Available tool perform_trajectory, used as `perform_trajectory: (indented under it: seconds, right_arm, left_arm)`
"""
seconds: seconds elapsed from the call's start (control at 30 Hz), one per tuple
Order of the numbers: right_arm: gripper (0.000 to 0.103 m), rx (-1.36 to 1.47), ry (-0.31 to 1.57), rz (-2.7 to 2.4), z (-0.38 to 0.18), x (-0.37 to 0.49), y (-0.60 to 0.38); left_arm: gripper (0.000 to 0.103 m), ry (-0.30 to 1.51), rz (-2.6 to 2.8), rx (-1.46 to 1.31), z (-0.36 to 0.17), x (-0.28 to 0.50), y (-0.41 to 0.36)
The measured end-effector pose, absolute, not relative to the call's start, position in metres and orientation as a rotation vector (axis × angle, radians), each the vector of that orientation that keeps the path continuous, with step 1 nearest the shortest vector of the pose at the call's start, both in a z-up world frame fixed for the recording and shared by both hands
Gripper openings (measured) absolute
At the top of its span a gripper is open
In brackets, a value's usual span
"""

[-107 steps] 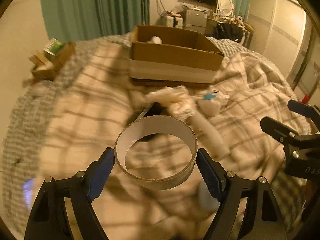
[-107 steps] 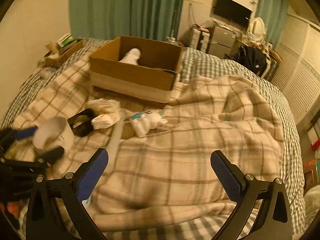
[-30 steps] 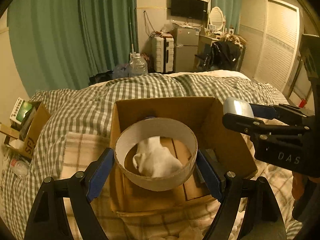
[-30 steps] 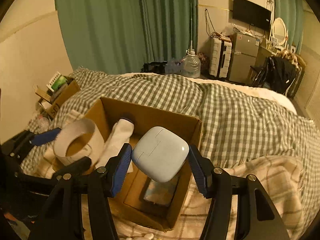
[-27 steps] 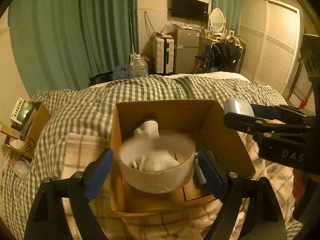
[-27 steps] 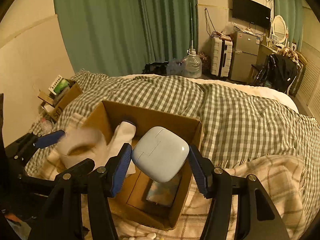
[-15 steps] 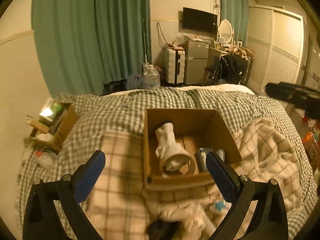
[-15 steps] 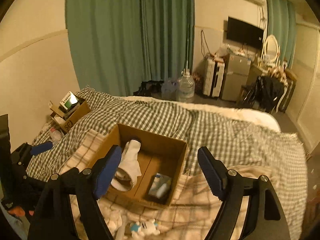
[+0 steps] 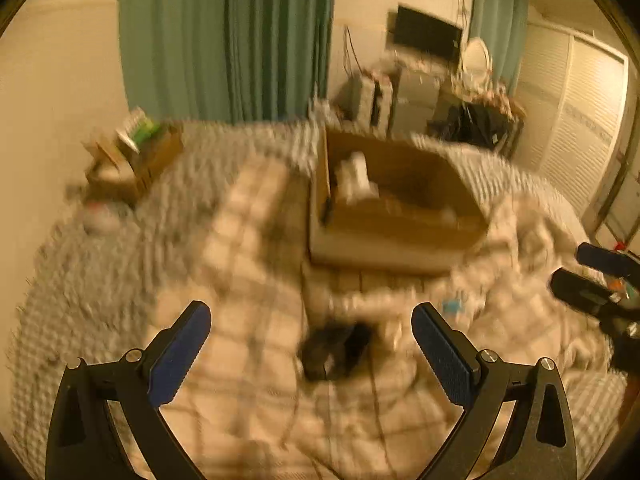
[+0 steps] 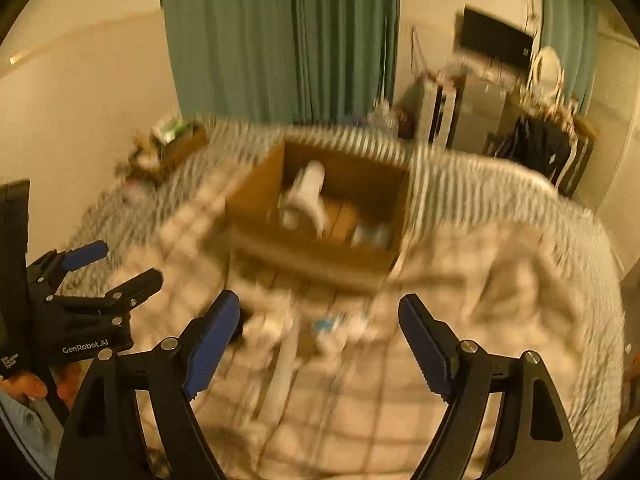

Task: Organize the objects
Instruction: 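Grasp the black cup with the left gripper while the right gripper grasps the white plastic tube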

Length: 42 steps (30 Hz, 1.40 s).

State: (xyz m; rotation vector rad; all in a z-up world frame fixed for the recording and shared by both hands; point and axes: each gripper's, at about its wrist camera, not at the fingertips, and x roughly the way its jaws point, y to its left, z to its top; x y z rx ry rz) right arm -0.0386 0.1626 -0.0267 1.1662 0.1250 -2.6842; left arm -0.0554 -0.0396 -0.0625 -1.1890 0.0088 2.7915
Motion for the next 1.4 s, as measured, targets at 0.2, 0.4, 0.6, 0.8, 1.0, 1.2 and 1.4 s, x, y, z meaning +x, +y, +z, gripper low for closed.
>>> perform_trajectory:
  seconds: [0.2, 0.4, 0.6, 0.8, 1.0, 1.2, 1.4]
  right_arm:
    - [0.082, 1.314, 0.22, -2.644, -0.093, -0.043, 0.151]
    - [0.082, 1.39, 0.176, -2.621, -0.116, -0.054, 0.162]
    - [0.082, 1.436, 0.123, -2.599, -0.127, -0.061, 0.168]
    - [0.082, 1.407, 0.165, -2.603, -0.125, -0.055, 0.162]
    - [0.076, 1.405, 0.206, -2.531, -0.131, -0.05, 0.143]
    - [0.069, 1.511, 0.27, -2.399, -0.163, -0.05, 0.122]
    - [0.032, 1.518, 0.291, -2.419, -0.168, -0.047, 0.123]
  left_arm:
    - [0.103, 0.286, 2.703, -1.341, -0.13, -0.055, -0.008]
    - [0.103, 0.323, 2.677, -1.388, -0.155, -0.069, 0.0]
    - [0.049, 0.239, 2.632, -1.461, -0.175, -0.091, -0.005]
    - [0.031, 0.149, 2.642, -1.38, -0.152, -0.074, -0.014]
    - [0.03, 0.055, 2.657, -1.374, -0.126, -0.053, -0.034]
    - [0.03, 0.085, 2.655, -1.345, -0.12, -0.041, -0.03]
    - [0.03, 0.075, 2.655, -1.333, -0.119, -0.04, -0.029]
